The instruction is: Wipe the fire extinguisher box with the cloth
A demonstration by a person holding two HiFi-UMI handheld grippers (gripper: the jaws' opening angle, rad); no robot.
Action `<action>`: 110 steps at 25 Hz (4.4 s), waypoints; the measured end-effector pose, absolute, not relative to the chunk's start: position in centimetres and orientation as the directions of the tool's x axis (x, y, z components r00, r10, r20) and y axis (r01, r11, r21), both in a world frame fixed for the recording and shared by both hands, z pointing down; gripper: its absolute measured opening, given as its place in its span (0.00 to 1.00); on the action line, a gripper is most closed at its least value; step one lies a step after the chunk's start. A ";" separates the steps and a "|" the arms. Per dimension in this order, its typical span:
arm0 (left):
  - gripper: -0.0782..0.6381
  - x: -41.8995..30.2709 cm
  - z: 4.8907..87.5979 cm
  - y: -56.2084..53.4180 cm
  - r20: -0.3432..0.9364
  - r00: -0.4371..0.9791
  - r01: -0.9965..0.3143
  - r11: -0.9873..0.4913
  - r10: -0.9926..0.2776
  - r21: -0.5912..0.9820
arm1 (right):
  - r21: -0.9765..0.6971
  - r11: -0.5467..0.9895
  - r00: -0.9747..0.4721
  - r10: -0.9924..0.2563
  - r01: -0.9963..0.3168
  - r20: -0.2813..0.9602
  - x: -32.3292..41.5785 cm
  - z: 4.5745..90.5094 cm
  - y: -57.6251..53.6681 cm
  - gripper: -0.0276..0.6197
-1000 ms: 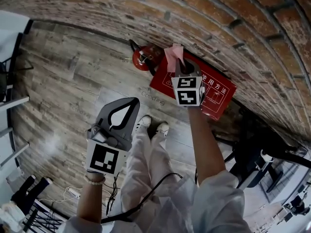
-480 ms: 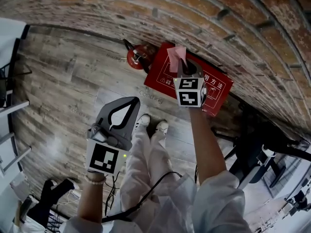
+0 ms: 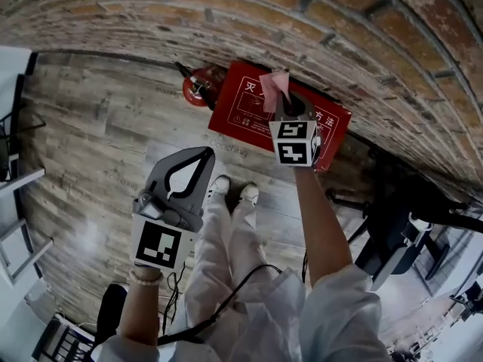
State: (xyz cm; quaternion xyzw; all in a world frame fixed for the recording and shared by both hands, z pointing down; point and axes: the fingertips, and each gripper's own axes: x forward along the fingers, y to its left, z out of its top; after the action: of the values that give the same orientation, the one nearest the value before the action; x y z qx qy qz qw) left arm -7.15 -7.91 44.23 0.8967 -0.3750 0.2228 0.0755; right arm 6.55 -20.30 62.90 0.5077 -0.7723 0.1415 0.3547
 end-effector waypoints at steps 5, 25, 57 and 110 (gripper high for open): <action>0.11 -5.6 44.1 -7.8 0.456 0.634 -0.691 -0.722 -0.625 -0.029 | 0.156 0.425 -0.207 -0.689 -0.892 0.695 9.0 62.8 -19.6 0.08; 0.11 0.3 45.1 -7.5 0.469 0.688 -0.626 -0.780 -0.553 -0.001 | 0.177 0.295 -0.087 -0.700 -0.939 0.708 19.4 63.4 -16.1 0.08; 0.11 1.8 45.6 -7.5 0.481 0.686 -0.637 -0.770 -0.546 0.034 | 0.146 0.134 0.007 -0.713 -0.980 0.701 27.4 63.2 -13.2 0.09; 0.11 -13.6 46.6 -6.3 0.514 0.514 -0.804 -0.595 -0.687 0.009 | -0.031 0.591 -0.453 -0.583 -0.806 0.674 -6.9 63.5 -11.5 0.09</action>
State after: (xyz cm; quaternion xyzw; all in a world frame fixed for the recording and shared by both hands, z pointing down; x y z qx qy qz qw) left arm -13.57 -6.29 46.61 0.8612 -0.4327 0.2359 0.1238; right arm -6.95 -11.50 63.54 0.4163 -0.8341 0.1762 0.3161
